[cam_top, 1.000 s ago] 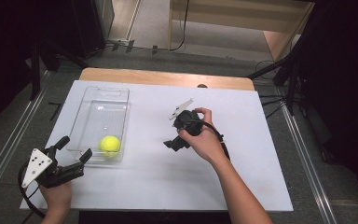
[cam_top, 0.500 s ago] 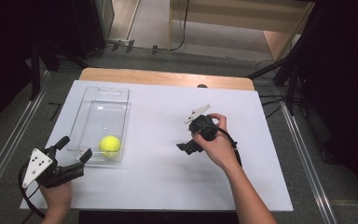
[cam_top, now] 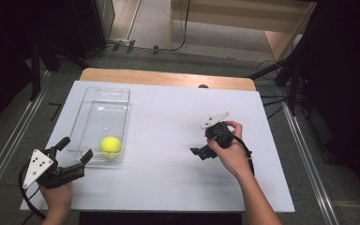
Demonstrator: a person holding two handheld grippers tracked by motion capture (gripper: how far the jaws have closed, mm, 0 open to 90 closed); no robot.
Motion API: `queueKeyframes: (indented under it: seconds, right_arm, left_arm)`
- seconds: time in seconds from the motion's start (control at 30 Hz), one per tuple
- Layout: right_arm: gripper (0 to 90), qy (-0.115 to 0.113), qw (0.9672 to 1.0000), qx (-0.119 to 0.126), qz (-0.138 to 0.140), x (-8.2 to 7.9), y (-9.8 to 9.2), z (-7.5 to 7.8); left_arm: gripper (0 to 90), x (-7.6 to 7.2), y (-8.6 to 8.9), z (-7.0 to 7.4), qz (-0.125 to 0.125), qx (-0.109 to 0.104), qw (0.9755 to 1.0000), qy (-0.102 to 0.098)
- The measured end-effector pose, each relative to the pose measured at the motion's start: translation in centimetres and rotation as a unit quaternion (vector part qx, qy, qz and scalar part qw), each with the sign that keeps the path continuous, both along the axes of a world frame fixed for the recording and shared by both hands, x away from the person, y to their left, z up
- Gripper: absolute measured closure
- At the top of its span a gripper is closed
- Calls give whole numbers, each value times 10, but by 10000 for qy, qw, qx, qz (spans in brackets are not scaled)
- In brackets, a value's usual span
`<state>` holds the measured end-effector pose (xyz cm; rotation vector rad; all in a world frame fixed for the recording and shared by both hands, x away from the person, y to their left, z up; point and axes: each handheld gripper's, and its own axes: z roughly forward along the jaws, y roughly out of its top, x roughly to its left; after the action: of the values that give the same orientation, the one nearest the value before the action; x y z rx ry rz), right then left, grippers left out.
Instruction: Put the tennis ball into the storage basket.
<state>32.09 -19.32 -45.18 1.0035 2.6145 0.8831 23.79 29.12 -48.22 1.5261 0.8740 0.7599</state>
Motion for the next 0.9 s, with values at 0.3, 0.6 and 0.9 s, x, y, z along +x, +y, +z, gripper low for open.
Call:
queueKeyframes:
  seconds: [0.3,0.6,0.9]
  right_arm:
    - [0,-136,9993,203,-289,-15,-26,-8]
    - [0,-274,9971,432,-567,-29,-51,-16]
    - [0,-534,9934,671,-759,-43,-73,-22]
  left_arm:
    - [113,0,0,0,5,9,10000,-4]
    - [113,0,0,0,11,28,10000,-4]
    - [113,0,0,0,18,31,10000,-5]
